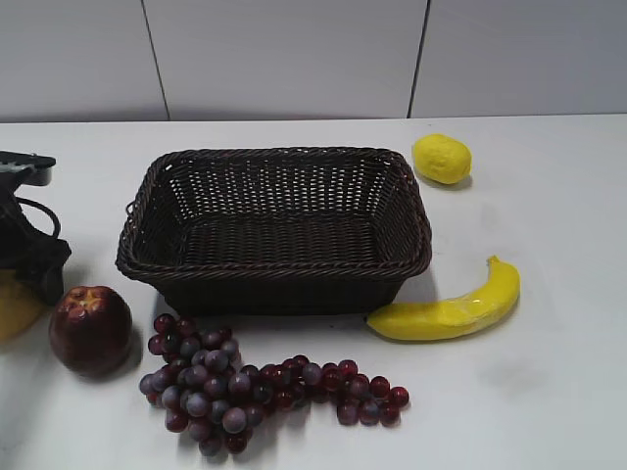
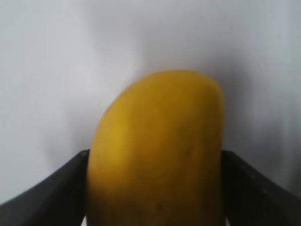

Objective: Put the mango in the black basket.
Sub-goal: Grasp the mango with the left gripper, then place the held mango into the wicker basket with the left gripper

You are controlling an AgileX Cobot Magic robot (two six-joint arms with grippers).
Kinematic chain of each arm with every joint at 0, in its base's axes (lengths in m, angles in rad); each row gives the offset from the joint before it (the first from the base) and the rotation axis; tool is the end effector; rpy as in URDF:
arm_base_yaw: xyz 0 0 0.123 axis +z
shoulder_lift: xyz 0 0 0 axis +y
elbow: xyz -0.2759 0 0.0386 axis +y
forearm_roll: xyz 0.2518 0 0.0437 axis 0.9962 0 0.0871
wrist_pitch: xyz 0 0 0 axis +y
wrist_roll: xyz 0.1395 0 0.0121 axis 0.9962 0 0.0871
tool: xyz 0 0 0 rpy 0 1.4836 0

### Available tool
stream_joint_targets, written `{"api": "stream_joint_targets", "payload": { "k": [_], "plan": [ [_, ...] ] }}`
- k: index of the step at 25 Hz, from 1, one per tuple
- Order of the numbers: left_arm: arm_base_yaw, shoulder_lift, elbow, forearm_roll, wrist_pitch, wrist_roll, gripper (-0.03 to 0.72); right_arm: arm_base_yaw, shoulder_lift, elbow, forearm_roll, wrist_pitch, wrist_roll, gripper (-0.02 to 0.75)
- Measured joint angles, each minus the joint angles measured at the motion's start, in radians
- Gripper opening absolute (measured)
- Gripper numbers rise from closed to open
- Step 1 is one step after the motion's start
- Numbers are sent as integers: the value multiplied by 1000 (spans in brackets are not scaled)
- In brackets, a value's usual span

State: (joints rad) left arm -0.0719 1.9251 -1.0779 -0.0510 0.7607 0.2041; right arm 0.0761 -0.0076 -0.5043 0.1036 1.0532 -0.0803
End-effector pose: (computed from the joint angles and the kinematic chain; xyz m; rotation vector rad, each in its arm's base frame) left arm 0.3372 -0.0292 0.0688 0.3697 3.0666 -0.0505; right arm 0.0463 0.0162 0.2600 -0.1630 2.0161 0.1209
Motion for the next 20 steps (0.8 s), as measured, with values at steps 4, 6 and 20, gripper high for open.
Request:
{"api": "stream_joint_targets", "payload": {
  "k": [4, 6, 20],
  "plan": [
    [0, 4, -6, 1, 10, 0, 567, 0, 0, 0, 0, -1, 0, 593],
    [0, 3, -26, 1, 40, 0, 567, 0, 0, 0, 0, -1, 0, 593],
    [-46, -10, -615, 1, 415, 118, 567, 0, 0, 0, 0, 0, 0, 593]
  ]
}}
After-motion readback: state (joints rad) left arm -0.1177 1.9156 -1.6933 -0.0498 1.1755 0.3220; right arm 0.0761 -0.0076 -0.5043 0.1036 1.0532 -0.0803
